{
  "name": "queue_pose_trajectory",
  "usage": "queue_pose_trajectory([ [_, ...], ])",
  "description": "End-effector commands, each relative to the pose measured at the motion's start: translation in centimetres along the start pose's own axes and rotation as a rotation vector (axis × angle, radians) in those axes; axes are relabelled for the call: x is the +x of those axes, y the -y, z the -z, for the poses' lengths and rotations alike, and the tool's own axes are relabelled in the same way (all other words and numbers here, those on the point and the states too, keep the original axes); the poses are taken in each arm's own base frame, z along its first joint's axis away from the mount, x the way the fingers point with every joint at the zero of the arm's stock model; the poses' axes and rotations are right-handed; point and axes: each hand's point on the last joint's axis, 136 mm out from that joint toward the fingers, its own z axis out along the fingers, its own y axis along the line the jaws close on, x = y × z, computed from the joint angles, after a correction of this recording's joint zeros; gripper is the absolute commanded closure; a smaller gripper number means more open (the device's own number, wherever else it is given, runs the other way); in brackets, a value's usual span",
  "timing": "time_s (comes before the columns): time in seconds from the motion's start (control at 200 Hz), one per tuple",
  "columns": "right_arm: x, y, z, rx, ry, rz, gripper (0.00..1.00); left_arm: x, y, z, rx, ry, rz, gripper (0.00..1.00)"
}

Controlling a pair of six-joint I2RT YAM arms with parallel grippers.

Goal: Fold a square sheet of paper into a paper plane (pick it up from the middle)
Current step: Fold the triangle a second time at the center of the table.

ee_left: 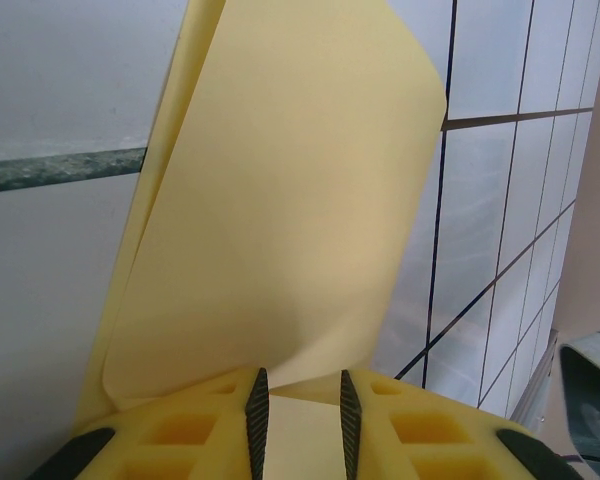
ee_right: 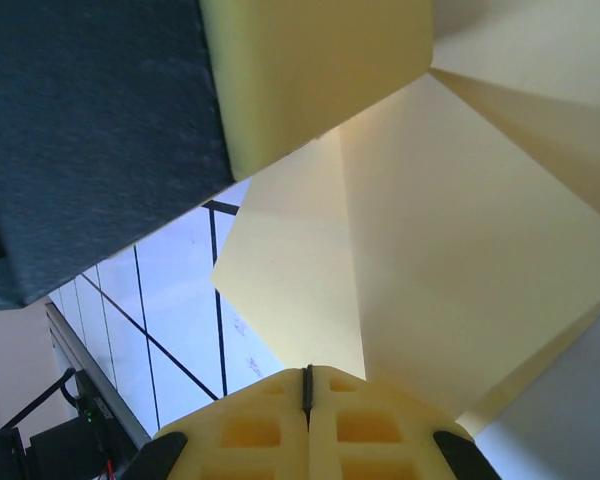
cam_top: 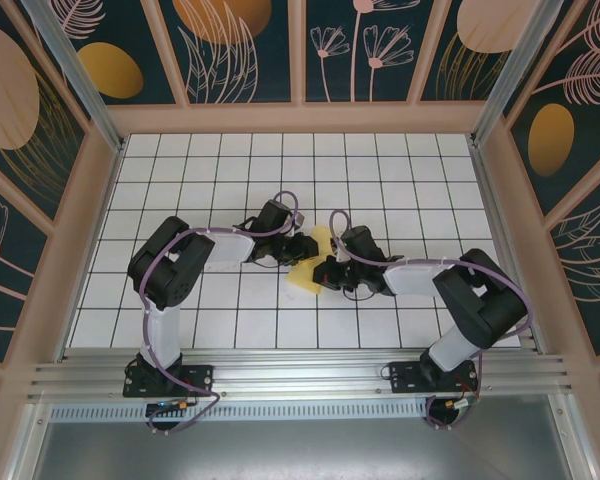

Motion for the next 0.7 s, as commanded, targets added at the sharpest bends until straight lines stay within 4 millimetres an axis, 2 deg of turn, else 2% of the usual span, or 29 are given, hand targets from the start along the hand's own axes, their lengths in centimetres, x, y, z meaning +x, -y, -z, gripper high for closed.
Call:
queue_pose_trajectory([
  [0.0,-0.4,-0.9,-0.4,-0.021,-0.005,0.003,0.97,1.7,-3.4,-0.6,-0.099,-0.042,0.027,0.70],
  [0.19,0.4,1.0,-0.8,0.040,-0.028,-0.015,0.96,1.9,-3.7,-0.6,-0.107,-0.047,0.027,0.70],
  [0.28,0.2,1.2,-0.6,0.062,-0.021,-0.002,0.95,1.9,-3.8,-0.5,-0.109,-0.046,0.026,0.70],
  [0.385,-0.4,0.5,-0.3,0.073,-0.007,0.021,0.94,2.0,-3.9,-0.6,-0.111,-0.050,0.028,0.70],
  [0.535,-0.8,-2.2,0.5,0.016,0.003,0.077,0.93,2.1,-4.0,-0.6,-0.114,-0.049,0.030,0.70],
  [0.696,0.2,-2.5,-0.5,0.024,-0.030,0.083,0.93,1.9,-3.8,-0.6,-0.110,-0.046,0.029,0.70],
])
